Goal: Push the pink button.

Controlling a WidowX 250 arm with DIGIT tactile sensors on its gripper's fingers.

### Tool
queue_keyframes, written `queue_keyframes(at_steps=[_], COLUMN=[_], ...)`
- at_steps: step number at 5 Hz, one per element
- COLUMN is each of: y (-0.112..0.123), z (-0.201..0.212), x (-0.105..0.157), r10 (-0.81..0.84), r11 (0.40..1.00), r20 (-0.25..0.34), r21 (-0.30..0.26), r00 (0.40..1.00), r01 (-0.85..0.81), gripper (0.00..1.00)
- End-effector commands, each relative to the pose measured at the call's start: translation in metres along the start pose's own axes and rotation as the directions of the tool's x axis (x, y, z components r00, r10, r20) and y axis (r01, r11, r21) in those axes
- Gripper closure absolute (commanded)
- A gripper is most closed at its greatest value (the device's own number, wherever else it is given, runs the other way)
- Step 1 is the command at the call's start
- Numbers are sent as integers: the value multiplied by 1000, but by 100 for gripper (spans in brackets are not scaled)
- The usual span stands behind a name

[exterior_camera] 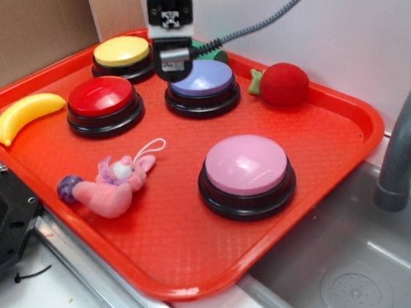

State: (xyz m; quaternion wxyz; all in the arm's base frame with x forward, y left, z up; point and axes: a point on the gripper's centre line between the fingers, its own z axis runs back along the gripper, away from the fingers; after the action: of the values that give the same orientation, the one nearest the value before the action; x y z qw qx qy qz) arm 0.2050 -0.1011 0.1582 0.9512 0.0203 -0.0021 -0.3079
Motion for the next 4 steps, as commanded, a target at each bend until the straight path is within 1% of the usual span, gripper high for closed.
queue_keyframes(at_steps=[1,2,3,4], y=[-8,-5,0,3], z=[26,29,31,32], x=[-5,-10,-18,-27], r10=[98,146,196,244], r11=[995,989,980,969], r20=[57,51,27,16], r21=[4,7,26,35], r00=[994,988,980,970], r01=[-99,-146,-197,-244], gripper=[0,0,0,0])
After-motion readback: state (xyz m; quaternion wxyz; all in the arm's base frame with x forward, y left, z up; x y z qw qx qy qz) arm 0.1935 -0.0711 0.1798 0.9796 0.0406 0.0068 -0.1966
